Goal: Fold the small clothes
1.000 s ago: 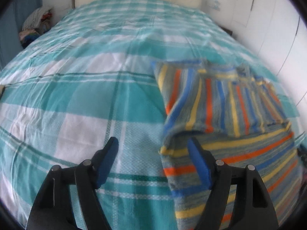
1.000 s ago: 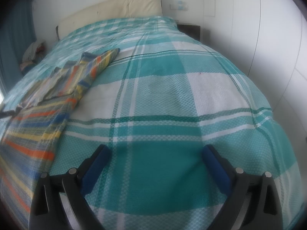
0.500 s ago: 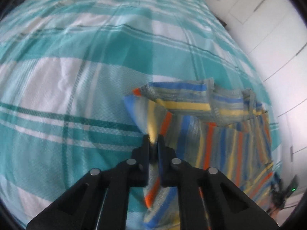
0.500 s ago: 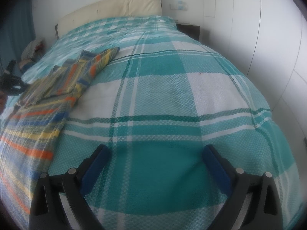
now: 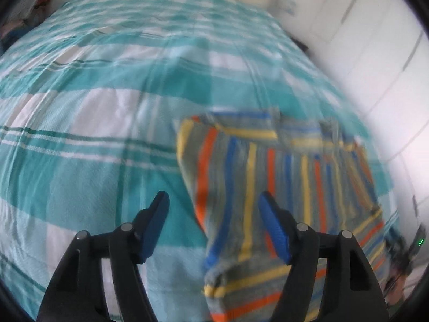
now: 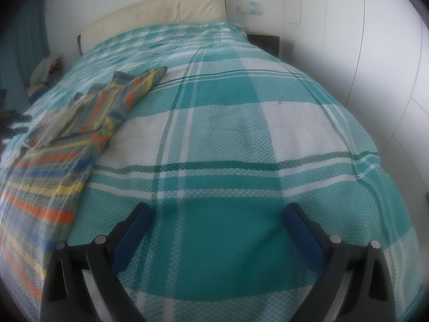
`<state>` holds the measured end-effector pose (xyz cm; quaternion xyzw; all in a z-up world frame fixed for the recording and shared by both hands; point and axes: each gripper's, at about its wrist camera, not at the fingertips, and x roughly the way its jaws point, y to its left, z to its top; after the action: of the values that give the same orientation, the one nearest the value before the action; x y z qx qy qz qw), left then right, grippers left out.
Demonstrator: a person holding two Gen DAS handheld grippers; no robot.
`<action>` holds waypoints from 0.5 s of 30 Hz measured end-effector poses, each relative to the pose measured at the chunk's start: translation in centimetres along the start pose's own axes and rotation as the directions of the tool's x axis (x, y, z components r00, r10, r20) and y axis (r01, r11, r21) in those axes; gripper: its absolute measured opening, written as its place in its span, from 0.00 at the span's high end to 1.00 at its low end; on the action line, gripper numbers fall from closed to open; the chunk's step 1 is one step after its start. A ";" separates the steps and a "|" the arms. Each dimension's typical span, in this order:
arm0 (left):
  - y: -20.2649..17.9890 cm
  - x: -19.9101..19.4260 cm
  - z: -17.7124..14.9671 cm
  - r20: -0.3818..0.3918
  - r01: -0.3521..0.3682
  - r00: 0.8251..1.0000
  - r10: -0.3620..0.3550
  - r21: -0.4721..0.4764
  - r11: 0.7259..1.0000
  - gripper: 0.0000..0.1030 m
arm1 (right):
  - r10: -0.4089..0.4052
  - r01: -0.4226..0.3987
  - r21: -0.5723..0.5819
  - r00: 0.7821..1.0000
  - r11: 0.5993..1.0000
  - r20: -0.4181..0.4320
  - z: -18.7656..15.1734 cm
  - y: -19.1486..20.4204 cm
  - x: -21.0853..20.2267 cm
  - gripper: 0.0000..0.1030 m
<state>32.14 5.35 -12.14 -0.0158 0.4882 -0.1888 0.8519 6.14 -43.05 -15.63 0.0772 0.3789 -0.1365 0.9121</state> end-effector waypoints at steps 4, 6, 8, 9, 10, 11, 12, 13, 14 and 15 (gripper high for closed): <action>-0.9 0.1 -3.6 -0.022 -0.222 0.974 0.226 0.110 0.969 0.45 | 0.000 0.000 0.000 1.000 1.000 0.000 0.0 0.0 0.0 0.05; -1.0 -2.6 -4.4 0.019 -0.239 0.971 0.238 0.066 0.969 0.28 | 0.000 0.000 0.000 1.000 1.000 0.001 0.0 0.0 0.0 0.05; -1.6 -5.7 -5.6 0.078 -0.232 0.971 0.227 0.072 0.970 0.21 | 0.000 0.000 0.000 1.000 1.000 0.000 0.0 0.0 0.0 0.05; -2.0 -7.3 -6.3 0.104 -0.242 0.967 0.233 0.081 0.967 0.16 | -0.001 0.001 -0.001 1.000 1.000 0.000 0.0 0.0 0.0 0.05; -2.5 -8.9 -6.8 0.127 -0.260 0.960 0.248 0.089 0.961 0.14 | -0.001 0.001 -0.001 1.000 1.000 0.000 0.0 0.0 0.0 0.05; -2.8 -10.2 -7.1 0.146 -0.280 0.953 0.264 0.096 0.955 0.11 | -0.001 0.001 -0.001 1.000 1.000 0.000 0.0 0.0 0.0 0.05; -3.2 -11.7 -7.6 0.166 -0.298 0.946 0.279 0.100 0.949 0.09 | -0.001 0.001 -0.001 1.000 1.000 0.000 0.0 0.0 0.0 0.05; -3.5 -13.1 -7.9 0.185 -0.314 0.938 0.293 0.100 0.944 0.08 | -0.001 0.001 -0.001 1.000 1.000 0.000 0.0 0.0 0.0 0.05; -3.9 -14.5 -8.2 0.204 -0.327 0.931 0.302 0.100 0.940 0.06 | -0.002 0.002 -0.002 1.000 1.000 0.000 0.0 0.0 0.0 0.05; -4.2 -15.8 -8.5 0.222 -0.338 0.924 0.310 0.099 0.936 0.06 | -0.003 0.003 -0.002 1.000 1.000 0.000 0.0 0.0 0.0 0.05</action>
<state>16.61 8.07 -2.62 0.1041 0.3809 -0.0751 0.9157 6.17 -43.07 -15.64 0.0759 0.3793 -0.1373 0.9119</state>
